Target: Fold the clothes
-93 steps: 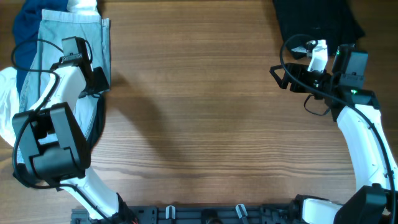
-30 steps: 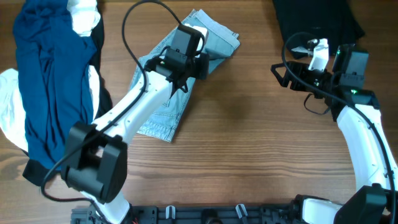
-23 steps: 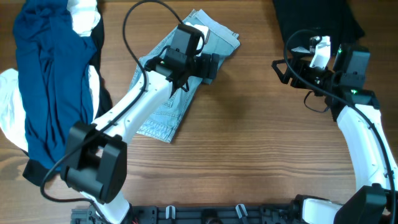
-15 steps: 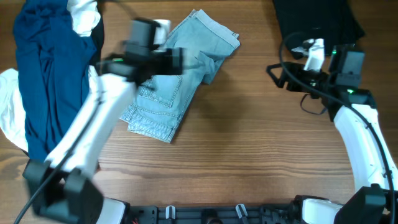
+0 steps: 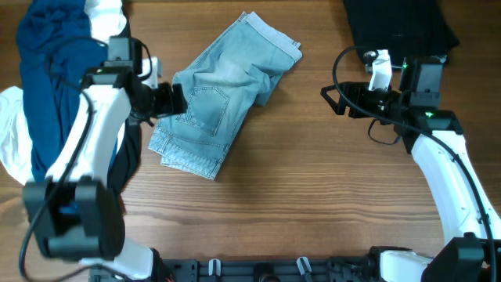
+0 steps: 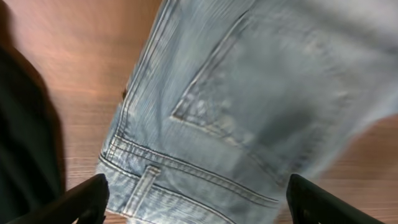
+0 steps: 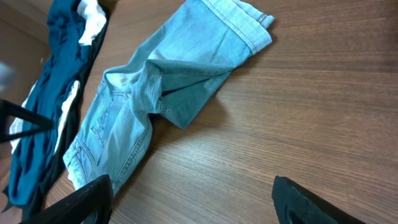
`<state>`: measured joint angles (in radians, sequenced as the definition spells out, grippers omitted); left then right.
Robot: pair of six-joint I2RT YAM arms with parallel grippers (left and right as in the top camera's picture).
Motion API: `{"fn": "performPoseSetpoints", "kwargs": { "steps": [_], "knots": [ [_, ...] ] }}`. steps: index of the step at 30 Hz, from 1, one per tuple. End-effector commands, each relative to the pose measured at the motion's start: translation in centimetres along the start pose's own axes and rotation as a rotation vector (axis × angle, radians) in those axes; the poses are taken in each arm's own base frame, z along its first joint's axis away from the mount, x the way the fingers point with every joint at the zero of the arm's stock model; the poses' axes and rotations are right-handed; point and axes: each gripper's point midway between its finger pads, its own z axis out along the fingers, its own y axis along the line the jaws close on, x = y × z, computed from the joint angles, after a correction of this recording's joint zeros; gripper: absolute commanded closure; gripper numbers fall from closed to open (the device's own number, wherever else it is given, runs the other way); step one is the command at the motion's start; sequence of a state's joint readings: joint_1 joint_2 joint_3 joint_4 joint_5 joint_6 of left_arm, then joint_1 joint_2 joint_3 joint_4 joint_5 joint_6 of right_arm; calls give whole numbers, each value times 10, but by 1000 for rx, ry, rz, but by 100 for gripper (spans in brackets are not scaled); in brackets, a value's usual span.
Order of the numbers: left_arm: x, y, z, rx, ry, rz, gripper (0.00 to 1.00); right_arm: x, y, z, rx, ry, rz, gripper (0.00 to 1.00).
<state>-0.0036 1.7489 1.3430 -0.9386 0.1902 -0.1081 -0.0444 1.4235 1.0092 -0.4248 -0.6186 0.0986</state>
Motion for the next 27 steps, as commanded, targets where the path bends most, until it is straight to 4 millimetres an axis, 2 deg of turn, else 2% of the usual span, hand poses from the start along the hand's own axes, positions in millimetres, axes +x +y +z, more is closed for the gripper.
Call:
{"fn": "performPoseSetpoints", "kwargs": {
  "steps": [1,4,6,13,16,20,22,25,26,27],
  "knots": [
    [16,29,27,-122,99,-2,10,-5,-4,-1,31,-2,-48,17],
    [26,55,37,-187,164,-46,9,-1,-8,-1,53,13,-42,17],
    [28,64,41,-190,184,-61,9,-1,-9,0,54,14,-50,17],
    [39,66,62,-140,270,41,13,-1,-9,0,54,13,-60,17],
    [44,69,73,-142,300,36,21,-1,-9,0,54,13,-60,17],
    [46,71,84,-144,318,34,25,-1,-9,0,54,14,-59,17],
    [46,71,86,-142,317,33,32,-2,-9,0,54,10,-62,17],
    [46,68,87,-124,319,33,38,-4,-8,0,53,4,-65,17],
    [46,66,87,-112,319,31,43,-4,-8,0,53,4,-65,17],
    [46,64,87,-101,320,28,54,-4,-8,0,53,5,-65,17]
  ]
}}
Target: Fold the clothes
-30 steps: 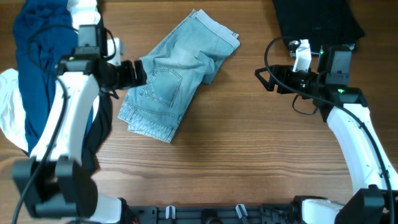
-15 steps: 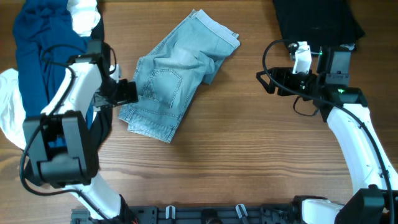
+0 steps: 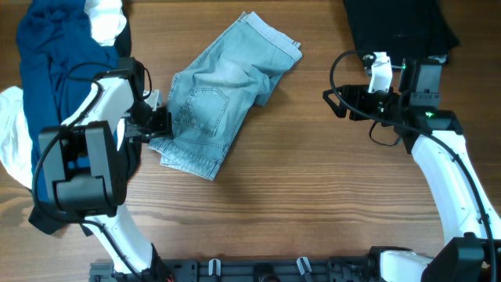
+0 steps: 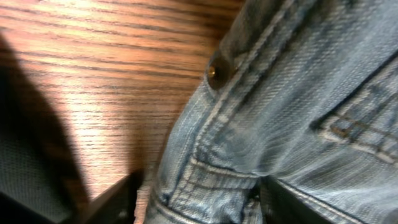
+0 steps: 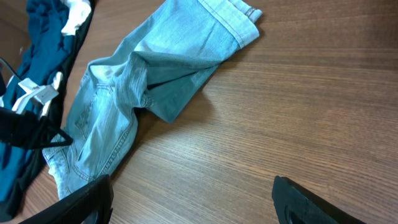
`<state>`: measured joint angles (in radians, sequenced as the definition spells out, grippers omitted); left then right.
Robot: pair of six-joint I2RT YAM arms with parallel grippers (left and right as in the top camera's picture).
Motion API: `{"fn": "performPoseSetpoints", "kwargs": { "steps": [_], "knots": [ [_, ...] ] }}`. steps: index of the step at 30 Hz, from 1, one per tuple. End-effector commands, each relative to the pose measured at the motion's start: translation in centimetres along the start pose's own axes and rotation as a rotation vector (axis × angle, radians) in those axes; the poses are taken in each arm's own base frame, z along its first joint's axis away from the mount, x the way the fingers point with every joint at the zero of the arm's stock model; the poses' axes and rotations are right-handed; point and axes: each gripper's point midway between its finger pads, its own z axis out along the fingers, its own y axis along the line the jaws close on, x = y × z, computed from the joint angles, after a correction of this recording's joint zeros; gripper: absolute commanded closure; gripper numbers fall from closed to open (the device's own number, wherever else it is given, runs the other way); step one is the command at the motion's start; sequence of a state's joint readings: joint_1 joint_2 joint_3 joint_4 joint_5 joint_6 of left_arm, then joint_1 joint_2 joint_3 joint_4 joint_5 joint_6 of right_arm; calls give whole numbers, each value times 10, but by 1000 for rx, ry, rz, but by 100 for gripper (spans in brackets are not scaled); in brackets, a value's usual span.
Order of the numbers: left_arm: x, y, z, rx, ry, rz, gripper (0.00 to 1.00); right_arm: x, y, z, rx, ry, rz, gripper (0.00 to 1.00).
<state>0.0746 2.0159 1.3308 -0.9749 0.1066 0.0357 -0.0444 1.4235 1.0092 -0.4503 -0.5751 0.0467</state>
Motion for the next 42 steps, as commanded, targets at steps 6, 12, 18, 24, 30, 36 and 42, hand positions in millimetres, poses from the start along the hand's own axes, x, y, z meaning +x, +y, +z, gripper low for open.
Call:
{"fn": "performPoseSetpoints", "kwargs": {
  "steps": [6,12,18,24,30,36,42],
  "knots": [
    [7,-21,4,126,46,-2,96,-8,-1,0,9,-14,-28,18],
    [-10,-50,-71,252,-59,18,96,-8,-1,0,8,-14,-1,19],
    [-29,-98,-170,356,-313,150,96,-6,1,0,-3,-6,8,21],
    [-30,-158,-223,382,-519,344,94,-2,1,0,-2,11,22,21],
    [-27,-179,-212,321,-514,401,94,-1,1,0,-1,16,22,21],
    [-28,-179,-205,307,-493,381,96,-1,1,0,-1,15,21,21],
    [-27,-181,-205,312,-490,387,96,-2,1,0,-1,9,18,21]
  ]
}}
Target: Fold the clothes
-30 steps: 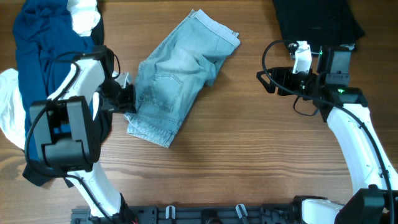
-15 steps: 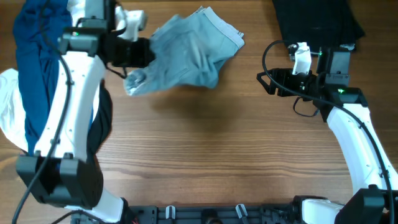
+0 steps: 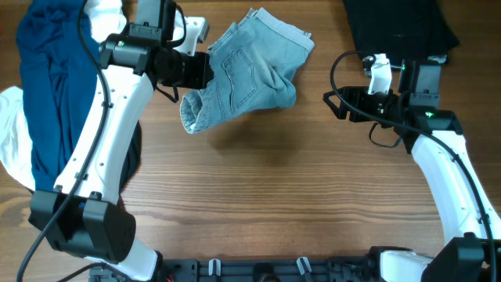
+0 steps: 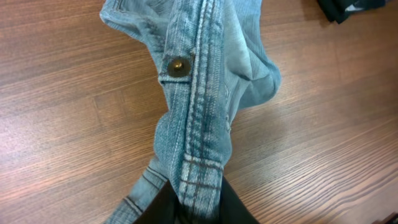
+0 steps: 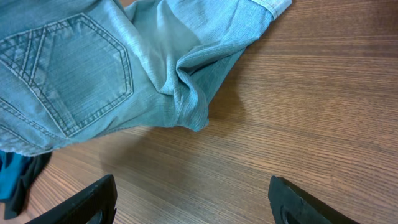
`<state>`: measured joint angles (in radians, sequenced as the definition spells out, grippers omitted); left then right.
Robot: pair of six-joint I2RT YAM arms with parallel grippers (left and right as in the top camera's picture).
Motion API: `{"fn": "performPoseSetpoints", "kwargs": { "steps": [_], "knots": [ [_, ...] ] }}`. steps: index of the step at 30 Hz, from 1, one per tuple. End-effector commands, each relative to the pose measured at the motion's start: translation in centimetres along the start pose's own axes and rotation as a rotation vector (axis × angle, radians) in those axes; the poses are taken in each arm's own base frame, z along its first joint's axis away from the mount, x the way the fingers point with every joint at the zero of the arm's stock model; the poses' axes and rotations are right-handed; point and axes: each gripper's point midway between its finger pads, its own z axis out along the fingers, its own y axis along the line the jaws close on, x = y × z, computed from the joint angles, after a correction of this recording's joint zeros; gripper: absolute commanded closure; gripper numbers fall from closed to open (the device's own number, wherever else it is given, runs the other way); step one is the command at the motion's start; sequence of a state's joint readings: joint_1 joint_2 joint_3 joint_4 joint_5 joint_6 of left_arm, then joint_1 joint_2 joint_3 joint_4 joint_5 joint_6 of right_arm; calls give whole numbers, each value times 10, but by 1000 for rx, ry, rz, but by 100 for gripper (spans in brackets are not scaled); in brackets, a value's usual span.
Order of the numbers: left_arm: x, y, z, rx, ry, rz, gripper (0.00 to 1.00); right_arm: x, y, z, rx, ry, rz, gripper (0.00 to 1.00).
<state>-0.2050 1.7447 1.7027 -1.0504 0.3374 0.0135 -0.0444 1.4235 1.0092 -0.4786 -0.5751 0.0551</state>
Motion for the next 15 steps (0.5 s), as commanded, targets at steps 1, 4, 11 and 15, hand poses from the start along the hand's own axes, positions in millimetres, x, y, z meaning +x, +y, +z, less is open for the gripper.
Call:
{"fn": "performPoseSetpoints", "kwargs": {
  "steps": [1,4,11,15],
  "knots": [
    [-4,-6,-1,15,-12,15,96,-9,1,0,-3,-17,-7,21],
    [-4,-14,2,23,-10,33,96,-10,2,0,-3,-19,-6,21],
    [-4,-22,4,33,-10,50,96,-10,2,0,-3,-21,-7,21],
    [-4,-23,4,34,-9,52,89,-10,1,0,-3,-21,-8,21]
  ]
}}
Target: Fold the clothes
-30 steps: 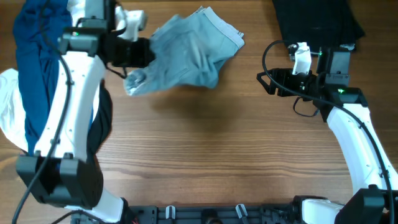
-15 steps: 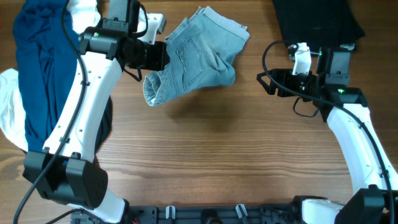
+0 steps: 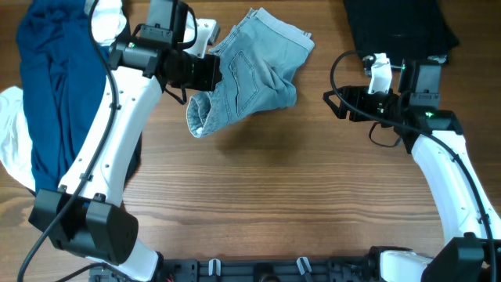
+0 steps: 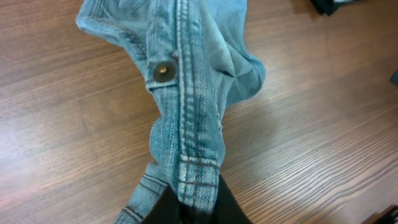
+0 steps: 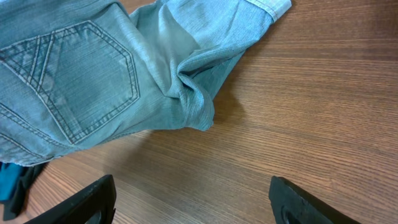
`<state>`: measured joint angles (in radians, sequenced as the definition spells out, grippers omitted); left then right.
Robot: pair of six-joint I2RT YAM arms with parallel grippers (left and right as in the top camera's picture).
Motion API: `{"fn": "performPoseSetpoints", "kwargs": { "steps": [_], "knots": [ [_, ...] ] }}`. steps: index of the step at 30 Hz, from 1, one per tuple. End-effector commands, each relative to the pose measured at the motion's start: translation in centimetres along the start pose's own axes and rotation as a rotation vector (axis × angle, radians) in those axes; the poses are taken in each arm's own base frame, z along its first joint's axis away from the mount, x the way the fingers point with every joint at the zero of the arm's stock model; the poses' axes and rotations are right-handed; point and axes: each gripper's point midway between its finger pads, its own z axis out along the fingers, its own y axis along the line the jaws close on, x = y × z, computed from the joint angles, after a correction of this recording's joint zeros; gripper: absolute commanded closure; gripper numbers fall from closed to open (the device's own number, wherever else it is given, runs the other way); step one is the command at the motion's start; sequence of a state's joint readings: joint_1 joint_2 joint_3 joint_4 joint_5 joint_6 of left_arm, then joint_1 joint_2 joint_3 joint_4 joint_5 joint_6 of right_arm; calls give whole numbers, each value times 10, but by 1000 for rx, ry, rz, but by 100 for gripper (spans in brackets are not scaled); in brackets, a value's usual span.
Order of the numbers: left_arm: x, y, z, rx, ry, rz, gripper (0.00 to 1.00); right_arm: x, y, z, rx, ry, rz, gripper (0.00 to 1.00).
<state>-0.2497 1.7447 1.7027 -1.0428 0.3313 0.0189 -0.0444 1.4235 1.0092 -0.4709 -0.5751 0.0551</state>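
Light blue denim shorts (image 3: 250,74) hang partly lifted over the table's upper middle, waistband end raised, leg hems resting near the far edge. My left gripper (image 3: 210,72) is shut on the waistband (image 4: 186,180) beside the brass button (image 4: 164,71). The shorts' back pocket (image 5: 81,87) shows in the right wrist view. My right gripper (image 3: 333,100) stands open at the right, apart from the shorts, with nothing between its fingers (image 5: 93,202).
A heap of dark blue and white clothes (image 3: 47,86) lies along the left edge. A black garment (image 3: 399,27) sits at the back right corner. Bare wooden tabletop (image 3: 274,196) fills the front half.
My left gripper with the waistband has shifted slightly to the right; the hanging shorts moved with it. The right arm has not moved.
The shorts lay flat and my open left gripper hovered over their waistband end. It then dropped onto the waistband at the table. Later it was shut on the waistband and held it up near the far edge, now a little farther right. The right gripper stayed open throughout.
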Motion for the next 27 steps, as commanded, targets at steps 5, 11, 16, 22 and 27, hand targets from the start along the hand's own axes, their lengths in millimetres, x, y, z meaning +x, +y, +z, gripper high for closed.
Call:
{"fn": "performPoseSetpoints", "kwargs": {
  "steps": [5,11,16,22,27],
  "knots": [
    [-5,-12,1,27,-15,22,84,-9,1,0,-3,-15,-4,21],
    [-8,-26,4,43,-26,56,81,-9,1,-1,-2,-17,-3,20],
    [-9,-35,8,54,-30,77,93,-9,1,-1,-2,-17,-2,21],
    [-12,-10,7,-48,-39,45,62,-9,10,-1,-54,-15,-6,20],
    [-10,52,-10,-144,-52,-209,60,-4,31,10,-75,6,-68,21]
  ]
}}
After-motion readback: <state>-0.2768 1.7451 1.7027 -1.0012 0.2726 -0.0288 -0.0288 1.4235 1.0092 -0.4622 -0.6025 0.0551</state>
